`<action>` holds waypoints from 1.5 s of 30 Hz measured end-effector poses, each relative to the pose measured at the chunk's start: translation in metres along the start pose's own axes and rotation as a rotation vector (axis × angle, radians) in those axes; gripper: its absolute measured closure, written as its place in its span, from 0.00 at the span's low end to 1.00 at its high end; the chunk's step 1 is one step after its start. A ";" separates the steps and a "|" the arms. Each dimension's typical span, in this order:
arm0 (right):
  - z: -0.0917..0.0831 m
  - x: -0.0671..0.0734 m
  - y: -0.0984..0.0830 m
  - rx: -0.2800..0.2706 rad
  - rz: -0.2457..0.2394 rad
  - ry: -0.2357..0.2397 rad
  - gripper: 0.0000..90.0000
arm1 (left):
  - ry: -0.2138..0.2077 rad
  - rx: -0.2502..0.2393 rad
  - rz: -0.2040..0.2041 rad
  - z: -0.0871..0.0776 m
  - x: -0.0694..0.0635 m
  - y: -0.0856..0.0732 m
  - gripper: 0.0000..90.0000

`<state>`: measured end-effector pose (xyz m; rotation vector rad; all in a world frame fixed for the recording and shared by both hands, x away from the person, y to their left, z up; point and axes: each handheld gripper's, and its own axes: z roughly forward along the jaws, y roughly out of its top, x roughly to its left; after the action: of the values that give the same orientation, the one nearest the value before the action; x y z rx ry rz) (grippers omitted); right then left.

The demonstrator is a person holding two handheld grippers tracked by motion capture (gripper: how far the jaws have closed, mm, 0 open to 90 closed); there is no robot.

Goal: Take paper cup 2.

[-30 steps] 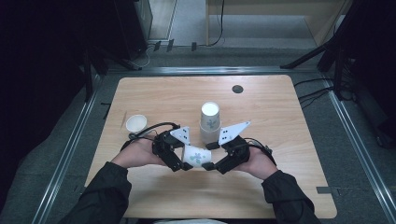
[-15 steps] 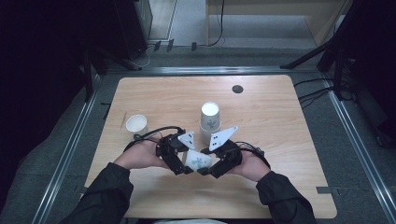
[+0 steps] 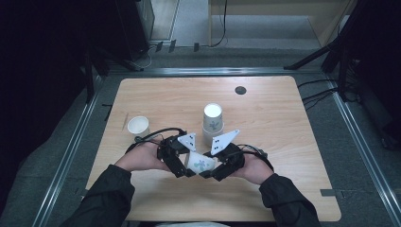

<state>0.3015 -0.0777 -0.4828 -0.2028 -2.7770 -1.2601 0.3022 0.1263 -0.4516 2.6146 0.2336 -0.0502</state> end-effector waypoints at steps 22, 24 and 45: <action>-0.035 -0.005 0.000 -0.138 0.041 -0.017 0.37 | -0.015 -0.240 -0.080 -0.013 0.003 -0.009 0.16; -0.035 -0.006 0.000 -0.138 0.041 -0.013 0.37 | -0.024 -0.252 -0.086 -0.014 0.003 -0.010 0.16; -0.027 -0.005 0.001 -0.142 0.060 0.031 0.37 | -0.059 -0.362 -0.109 -0.025 0.006 -0.012 0.26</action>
<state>0.3070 -0.0975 -0.4648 -0.2708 -2.6363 -1.4337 0.3058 0.1499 -0.4361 2.2360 0.3310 -0.1115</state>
